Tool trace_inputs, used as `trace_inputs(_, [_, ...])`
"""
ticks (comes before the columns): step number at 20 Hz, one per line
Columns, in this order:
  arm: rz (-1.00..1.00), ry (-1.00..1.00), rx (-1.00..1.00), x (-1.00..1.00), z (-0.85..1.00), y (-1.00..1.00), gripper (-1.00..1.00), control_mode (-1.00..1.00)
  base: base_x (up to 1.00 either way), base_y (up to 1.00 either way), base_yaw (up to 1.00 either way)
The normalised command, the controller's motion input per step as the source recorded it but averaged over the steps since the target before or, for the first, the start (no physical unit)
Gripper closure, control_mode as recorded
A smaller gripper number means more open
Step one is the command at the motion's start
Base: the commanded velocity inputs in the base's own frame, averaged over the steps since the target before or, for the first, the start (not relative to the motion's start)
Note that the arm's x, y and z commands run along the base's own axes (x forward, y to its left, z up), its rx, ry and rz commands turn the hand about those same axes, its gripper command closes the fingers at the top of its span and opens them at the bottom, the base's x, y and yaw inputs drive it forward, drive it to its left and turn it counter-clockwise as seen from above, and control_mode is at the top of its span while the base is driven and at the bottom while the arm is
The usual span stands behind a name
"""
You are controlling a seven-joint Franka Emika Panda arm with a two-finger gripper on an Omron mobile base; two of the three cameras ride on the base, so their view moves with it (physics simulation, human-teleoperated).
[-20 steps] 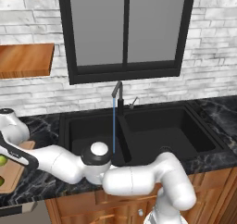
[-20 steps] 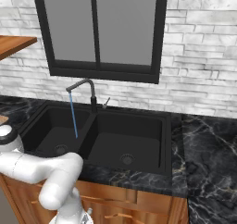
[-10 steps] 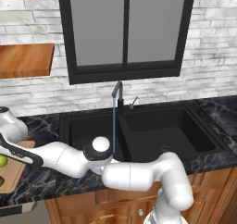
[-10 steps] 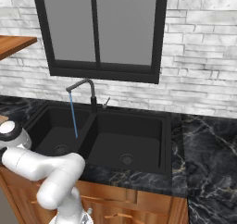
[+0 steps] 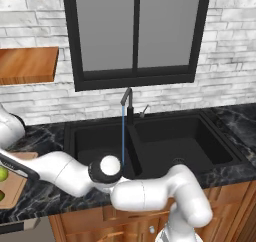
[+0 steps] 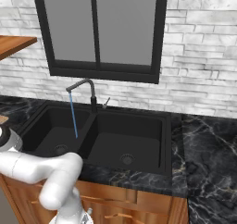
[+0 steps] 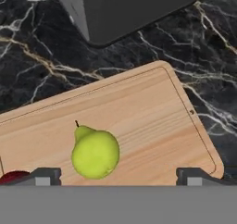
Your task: Pick the pear, mango from the sink and place them on the cutting board to airdry. Then turn off the sink faucet.
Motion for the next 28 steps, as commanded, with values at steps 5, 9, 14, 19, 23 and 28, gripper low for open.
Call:
trace_inputs(5, [0.00,-0.21,0.00,-0.23,0.51,-0.58,-1.00,-1.00,0.00,0.00,0.00])
trace_inputs(9, [0.00,-0.21,0.00,-0.38,0.49,-0.61,-1.00,-1.00,0.00,0.00,0.00])
trace_inputs(14, [0.00,-0.17,0.00,-0.62,0.24,-0.68,-1.00,-1.00,0.00,0.00,0.00])
trace_inputs(19, [0.00,-0.12,0.01,-0.84,0.15,-0.81,-1.00,-1.00,0.00,0.00,0.00])
trace_inputs(23, [-0.02,-0.12,0.04,-0.94,0.35,-0.88,-1.00,-1.00,0.00,0.00,0.00])
trace_inputs(28, [-0.05,-0.09,0.04,-0.96,0.41,-0.96,-1.00,-1.00,0.00,0.00,0.00])
